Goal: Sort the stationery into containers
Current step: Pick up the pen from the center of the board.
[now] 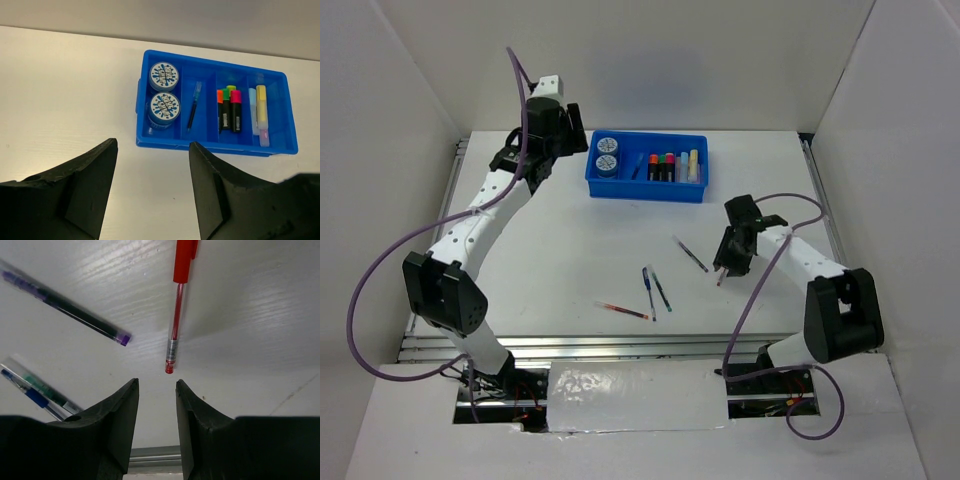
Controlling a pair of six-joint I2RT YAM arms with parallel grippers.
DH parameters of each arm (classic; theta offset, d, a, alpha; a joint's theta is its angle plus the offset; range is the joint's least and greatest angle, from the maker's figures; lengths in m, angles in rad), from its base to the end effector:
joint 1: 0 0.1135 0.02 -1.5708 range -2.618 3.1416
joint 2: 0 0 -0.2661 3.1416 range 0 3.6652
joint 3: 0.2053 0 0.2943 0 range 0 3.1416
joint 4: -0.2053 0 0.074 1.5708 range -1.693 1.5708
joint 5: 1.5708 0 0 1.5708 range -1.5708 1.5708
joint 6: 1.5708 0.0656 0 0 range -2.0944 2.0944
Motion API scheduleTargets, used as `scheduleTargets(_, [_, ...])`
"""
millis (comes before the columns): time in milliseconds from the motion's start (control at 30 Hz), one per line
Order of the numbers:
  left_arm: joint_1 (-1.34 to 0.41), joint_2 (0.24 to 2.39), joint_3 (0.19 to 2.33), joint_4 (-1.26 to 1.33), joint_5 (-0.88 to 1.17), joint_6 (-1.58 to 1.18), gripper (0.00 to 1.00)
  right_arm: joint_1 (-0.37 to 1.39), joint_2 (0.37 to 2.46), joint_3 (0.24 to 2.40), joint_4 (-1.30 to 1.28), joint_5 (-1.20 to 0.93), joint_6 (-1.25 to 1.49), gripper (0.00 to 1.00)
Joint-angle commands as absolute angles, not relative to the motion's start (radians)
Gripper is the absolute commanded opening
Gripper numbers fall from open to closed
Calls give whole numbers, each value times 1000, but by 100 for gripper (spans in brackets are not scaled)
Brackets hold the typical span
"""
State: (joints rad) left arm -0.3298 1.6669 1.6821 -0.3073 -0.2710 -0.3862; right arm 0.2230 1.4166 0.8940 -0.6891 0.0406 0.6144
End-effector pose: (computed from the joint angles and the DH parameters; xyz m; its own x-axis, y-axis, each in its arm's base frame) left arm 0.4448 -0.1337 0.4032 -0.2786 -0.2882 -0.9161 -0.0382 0.9565 -0.2893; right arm 0.3007 0.0655 0.1540 -0.8654 0.3944 -0.3091 0.3572 0.9182 0.1715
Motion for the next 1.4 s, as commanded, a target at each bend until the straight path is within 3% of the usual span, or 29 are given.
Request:
scheduleTargets(0, [-315, 1641, 1698, -298, -255, -428, 71, 252, 1460, 922, -658, 69, 672, 43])
scheduleTargets(400, [-241, 1644, 1680, -318, -167, -457, 71, 276, 1542, 882, -618, 61, 727, 35])
scheduleTargets(667, [-218, 1664, 1697, -310, -121, -469, 71, 276, 1566, 885, -623, 77, 715, 35])
scheduleTargets(1167, [-204, 1663, 1664, -299, -95, -479, 71, 290, 1321, 792, -592, 104, 647, 38])
scheduleTargets(1367, [-184, 1683, 1698, -331, -69, -523, 71, 267, 1422, 814, -603, 179, 649, 38])
